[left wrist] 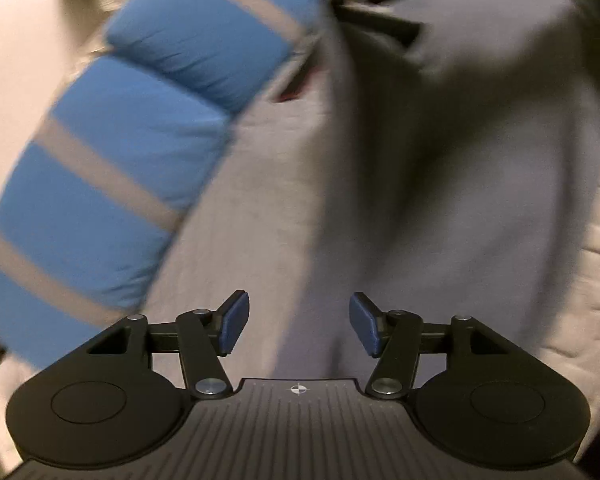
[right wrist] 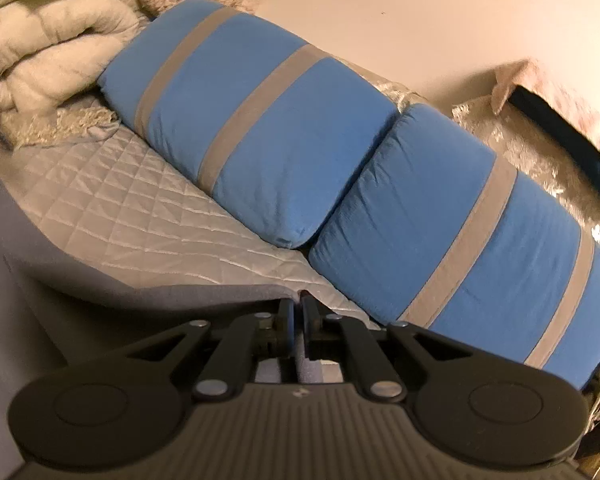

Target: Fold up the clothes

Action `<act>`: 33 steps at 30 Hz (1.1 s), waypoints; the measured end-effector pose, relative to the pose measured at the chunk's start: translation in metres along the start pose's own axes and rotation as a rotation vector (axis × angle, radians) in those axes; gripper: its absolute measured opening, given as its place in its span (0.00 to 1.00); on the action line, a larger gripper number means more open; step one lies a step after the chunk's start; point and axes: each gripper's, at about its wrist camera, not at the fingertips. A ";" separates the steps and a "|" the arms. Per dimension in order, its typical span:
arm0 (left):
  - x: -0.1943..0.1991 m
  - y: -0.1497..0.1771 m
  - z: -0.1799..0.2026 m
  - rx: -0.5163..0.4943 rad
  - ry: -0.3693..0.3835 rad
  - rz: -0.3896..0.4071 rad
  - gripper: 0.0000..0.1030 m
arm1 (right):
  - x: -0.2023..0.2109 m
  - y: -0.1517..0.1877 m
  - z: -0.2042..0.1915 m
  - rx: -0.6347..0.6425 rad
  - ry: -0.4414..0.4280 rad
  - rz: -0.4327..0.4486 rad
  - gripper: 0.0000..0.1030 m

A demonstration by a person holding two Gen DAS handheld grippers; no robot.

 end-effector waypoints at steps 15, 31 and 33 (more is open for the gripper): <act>-0.048 0.027 -0.016 0.094 -0.149 -0.242 0.03 | 0.005 0.001 0.001 -0.009 0.010 -0.001 0.21; -0.127 0.004 -0.064 0.189 -0.418 -0.267 0.03 | -0.021 -0.005 0.002 -0.001 0.003 -0.027 0.20; -0.138 -0.003 -0.076 0.221 -0.464 -0.262 0.03 | -0.031 -0.005 0.004 -0.010 -0.001 -0.034 0.21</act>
Point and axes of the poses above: each gripper's, at about its wrist camera, not at the fingertips, and x roughly against the way its jaws point, z to its right, y to its underside, and after that the axes turned 9 degrees about x, right-handed
